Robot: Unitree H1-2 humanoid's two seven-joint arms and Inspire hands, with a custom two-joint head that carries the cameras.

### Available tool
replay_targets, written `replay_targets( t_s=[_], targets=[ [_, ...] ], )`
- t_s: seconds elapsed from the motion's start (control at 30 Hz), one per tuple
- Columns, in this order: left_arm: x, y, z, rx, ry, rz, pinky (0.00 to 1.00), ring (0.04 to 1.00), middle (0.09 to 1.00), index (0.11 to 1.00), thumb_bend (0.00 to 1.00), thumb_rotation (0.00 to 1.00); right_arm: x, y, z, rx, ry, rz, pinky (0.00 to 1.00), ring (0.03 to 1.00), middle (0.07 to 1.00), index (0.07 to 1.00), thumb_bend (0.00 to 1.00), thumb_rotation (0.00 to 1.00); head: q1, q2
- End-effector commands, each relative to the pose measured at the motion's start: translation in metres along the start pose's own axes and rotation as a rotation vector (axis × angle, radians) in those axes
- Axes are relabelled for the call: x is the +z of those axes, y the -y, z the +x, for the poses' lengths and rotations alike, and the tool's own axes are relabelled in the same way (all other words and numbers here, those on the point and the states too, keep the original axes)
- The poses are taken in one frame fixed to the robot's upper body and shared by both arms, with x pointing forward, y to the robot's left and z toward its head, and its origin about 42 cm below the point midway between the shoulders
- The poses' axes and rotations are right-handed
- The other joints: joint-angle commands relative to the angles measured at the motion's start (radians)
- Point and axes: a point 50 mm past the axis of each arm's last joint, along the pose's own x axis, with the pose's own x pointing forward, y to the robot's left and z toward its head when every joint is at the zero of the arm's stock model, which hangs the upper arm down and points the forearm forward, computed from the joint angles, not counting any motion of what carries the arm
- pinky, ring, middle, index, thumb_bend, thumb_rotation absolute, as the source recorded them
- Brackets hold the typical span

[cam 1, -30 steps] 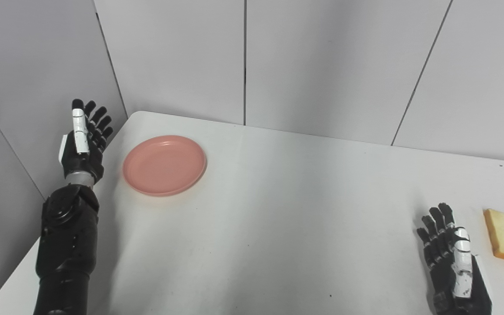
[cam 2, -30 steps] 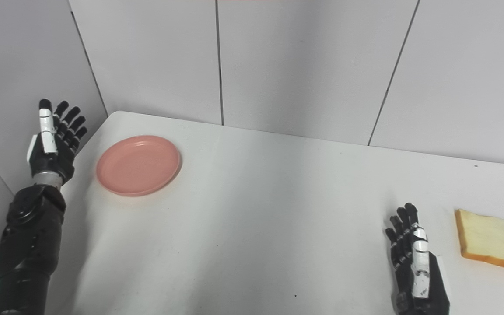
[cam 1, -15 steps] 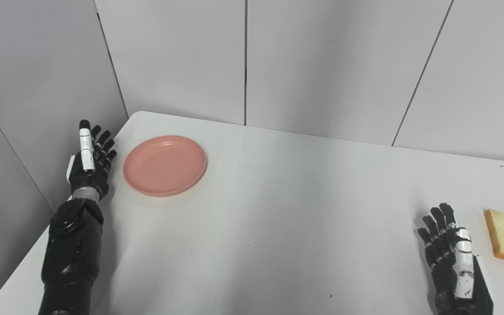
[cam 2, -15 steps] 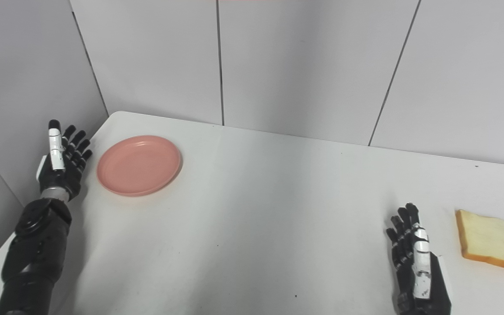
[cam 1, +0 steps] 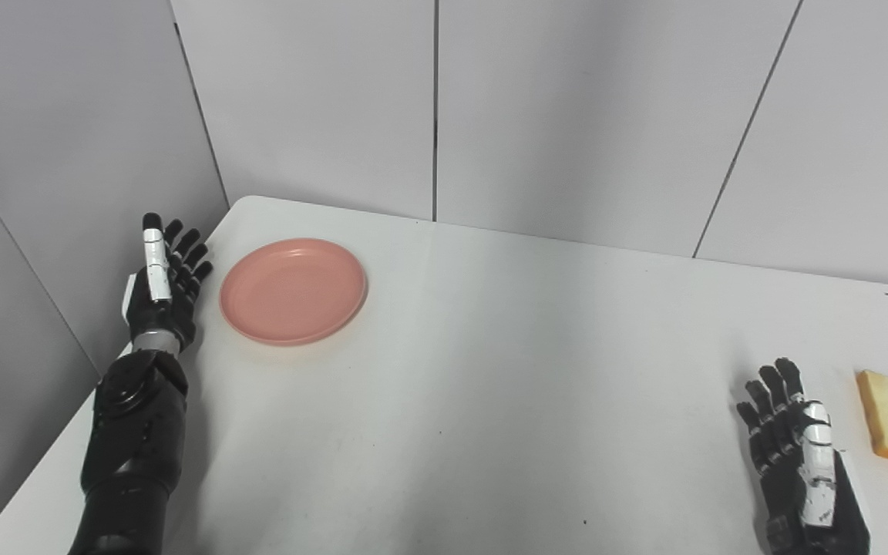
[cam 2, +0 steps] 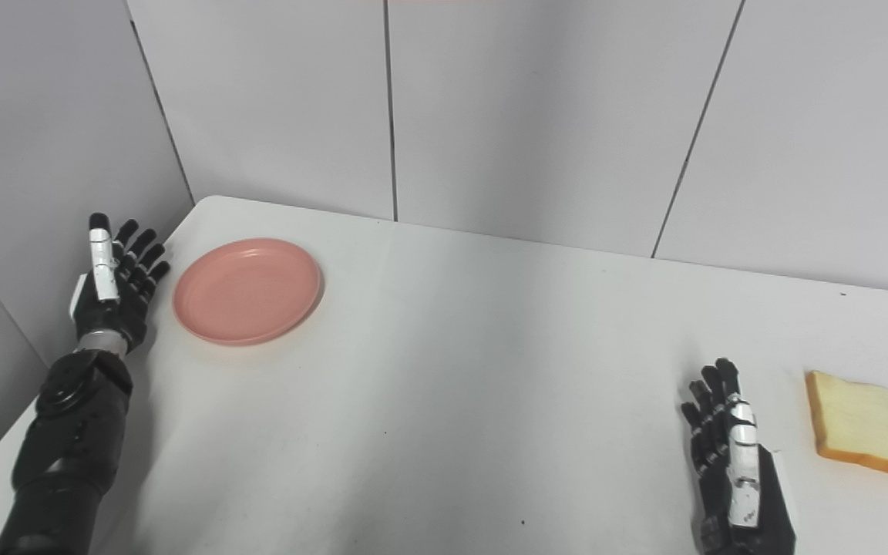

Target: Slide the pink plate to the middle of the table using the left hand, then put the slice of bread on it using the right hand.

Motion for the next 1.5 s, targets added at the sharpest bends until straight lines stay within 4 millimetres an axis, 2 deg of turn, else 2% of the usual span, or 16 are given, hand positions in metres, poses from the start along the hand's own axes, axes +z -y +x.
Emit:
replay_targets(
  t_s=[0.0, 0.13, 0.33, 0.5, 0.6, 0.7, 0.9, 1.0, 1.23, 1.47],
  targets=[
    [0.003, 0.012, 0.007, -0.043, -0.007, -0.007, 0.93, 0.915, 0.904, 0.908, 0.88, 0.93, 0.013, -0.002, 0.005, 0.020, 0.049, -0.001, 1.00, 1.000, 1.000, 1.000, 0.51, 1.00, -0.001, 0.000],
    [-0.007, 0.018, 0.008, -0.086, -0.049, -0.008, 0.97, 0.942, 0.926, 0.933, 0.88, 0.94, 0.012, -0.003, 0.005, 0.020, 0.049, -0.002, 1.00, 1.000, 1.000, 1.000, 0.51, 1.00, -0.005, -0.002],
    [-0.025, 0.030, 0.008, -0.122, -0.114, -0.002, 0.96, 0.945, 0.934, 0.945, 0.91, 0.95, 0.012, -0.003, 0.005, 0.024, 0.052, 0.005, 1.00, 1.000, 1.000, 1.000, 0.52, 1.00, -0.009, 0.001],
    [-0.045, 0.044, 0.005, -0.167, -0.150, -0.002, 0.95, 0.941, 0.924, 0.911, 0.87, 0.95, 0.013, -0.004, 0.005, 0.029, 0.057, 0.005, 1.00, 1.000, 1.000, 1.000, 0.52, 1.00, -0.014, 0.003],
    [-0.057, 0.054, 0.001, -0.202, -0.163, 0.017, 0.92, 0.916, 0.904, 0.893, 0.88, 0.92, 0.013, -0.004, 0.005, 0.029, 0.055, 0.002, 1.00, 1.000, 1.000, 1.000, 0.53, 1.00, -0.019, 0.004],
    [-0.065, 0.067, -0.006, -0.231, -0.170, 0.041, 0.91, 0.905, 0.892, 0.881, 0.87, 0.93, 0.014, -0.005, 0.005, 0.027, 0.053, 0.006, 1.00, 1.000, 1.000, 1.000, 0.52, 1.00, -0.023, 0.005],
    [-0.073, 0.090, -0.021, -0.289, -0.203, 0.021, 0.92, 0.909, 0.896, 0.882, 0.87, 0.92, 0.013, -0.006, 0.006, 0.029, 0.063, 0.011, 1.00, 1.000, 1.000, 1.000, 0.53, 1.00, -0.038, 0.009],
    [-0.075, 0.097, -0.029, -0.318, -0.219, 0.028, 0.94, 0.919, 0.908, 0.903, 0.88, 0.93, 0.012, -0.006, 0.007, 0.028, 0.063, 0.001, 1.00, 1.000, 1.000, 1.000, 0.54, 1.00, -0.052, 0.013],
    [-0.080, 0.113, -0.045, -0.367, -0.243, 0.009, 0.93, 0.909, 0.898, 0.884, 0.90, 0.90, 0.009, -0.007, 0.007, 0.035, 0.065, 0.004, 1.00, 1.000, 1.000, 1.000, 0.56, 1.00, -0.075, 0.021],
    [-0.081, 0.137, -0.062, -0.474, -0.248, 0.013, 0.94, 0.923, 0.910, 0.894, 0.87, 0.91, 0.009, -0.010, 0.006, 0.027, 0.059, -0.017, 1.00, 0.997, 1.000, 1.000, 0.57, 1.00, -0.104, 0.032]
  ],
)
